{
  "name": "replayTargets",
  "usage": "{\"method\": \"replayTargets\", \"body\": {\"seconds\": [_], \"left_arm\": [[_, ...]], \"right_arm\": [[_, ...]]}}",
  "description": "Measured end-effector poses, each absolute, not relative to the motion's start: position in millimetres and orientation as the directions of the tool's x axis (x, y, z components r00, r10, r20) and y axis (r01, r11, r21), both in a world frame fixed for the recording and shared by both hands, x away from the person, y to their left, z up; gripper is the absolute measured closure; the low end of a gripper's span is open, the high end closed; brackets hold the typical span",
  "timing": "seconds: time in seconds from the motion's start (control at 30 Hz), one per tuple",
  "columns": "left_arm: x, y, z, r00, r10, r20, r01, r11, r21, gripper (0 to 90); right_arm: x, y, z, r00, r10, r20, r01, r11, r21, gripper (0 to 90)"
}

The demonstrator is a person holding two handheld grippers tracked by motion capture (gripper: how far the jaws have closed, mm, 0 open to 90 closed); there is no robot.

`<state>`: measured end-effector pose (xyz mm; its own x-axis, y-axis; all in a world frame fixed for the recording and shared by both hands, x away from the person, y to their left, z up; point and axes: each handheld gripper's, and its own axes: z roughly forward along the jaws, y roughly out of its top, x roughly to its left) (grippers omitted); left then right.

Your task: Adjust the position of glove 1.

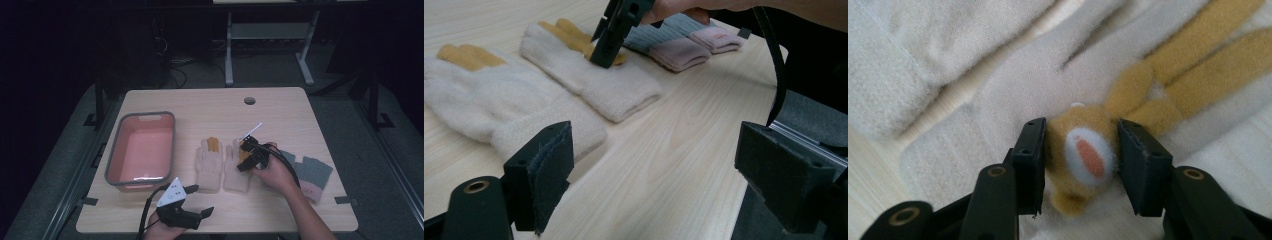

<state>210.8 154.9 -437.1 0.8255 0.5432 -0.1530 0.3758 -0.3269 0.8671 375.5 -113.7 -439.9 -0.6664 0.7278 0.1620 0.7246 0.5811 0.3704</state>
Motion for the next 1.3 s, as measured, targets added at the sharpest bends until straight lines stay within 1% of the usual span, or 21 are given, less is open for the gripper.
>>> {"method": "replayTargets", "body": {"seconds": [0.13, 0.2, 0.47, 0.77, 0.9, 0.97, 1.1, 1.23, 1.3], "left_arm": [[210, 155, -437, 0.825, 0.545, -0.151, 0.373, -0.324, 0.869, 15.7], [211, 155, -437, 0.824, 0.546, -0.15, 0.374, -0.326, 0.868, 15.8], [212, 156, -438, 0.824, 0.546, -0.154, 0.376, -0.322, 0.869, 15.8], [212, 158, -436, 0.817, 0.555, -0.158, 0.378, -0.307, 0.873, 15.7], [212, 159, -436, 0.812, 0.561, -0.161, 0.381, -0.3, 0.875, 15.8], [212, 159, -436, 0.812, 0.562, -0.157, 0.377, -0.299, 0.877, 15.8], [212, 159, -436, 0.81, 0.562, -0.168, 0.388, -0.298, 0.872, 15.8], [212, 159, -436, 0.81, 0.562, -0.169, 0.387, -0.296, 0.873, 15.8], [212, 159, -436, 0.81, 0.561, -0.172, 0.388, -0.293, 0.874, 15.8]], "right_arm": [[374, -112, -439, -0.673, 0.726, 0.141, 0.716, 0.592, 0.37, 60.0], [372, -110, -437, -0.681, 0.723, 0.113, 0.703, 0.604, 0.376, 62.4], [369, -110, -430, -0.689, 0.716, 0.113, 0.696, 0.609, 0.38, 63.9], [363, -106, -400, -0.709, 0.701, 0.076, 0.661, 0.623, 0.418, 64.4], [359, -104, -382, -0.719, 0.691, 0.077, 0.642, 0.618, 0.454, 64.4], [359, -103, -378, -0.723, 0.687, 0.079, 0.637, 0.617, 0.462, 64.4], [358, -91, -365, -0.744, 0.663, 0.086, 0.612, 0.624, 0.486, 64.4], [359, -81, -363, -0.758, 0.645, 0.092, 0.597, 0.631, 0.495, 64.3], [361, -68, -361, -0.772, 0.628, 0.099, 0.584, 0.639, 0.5, 64.3]]}}
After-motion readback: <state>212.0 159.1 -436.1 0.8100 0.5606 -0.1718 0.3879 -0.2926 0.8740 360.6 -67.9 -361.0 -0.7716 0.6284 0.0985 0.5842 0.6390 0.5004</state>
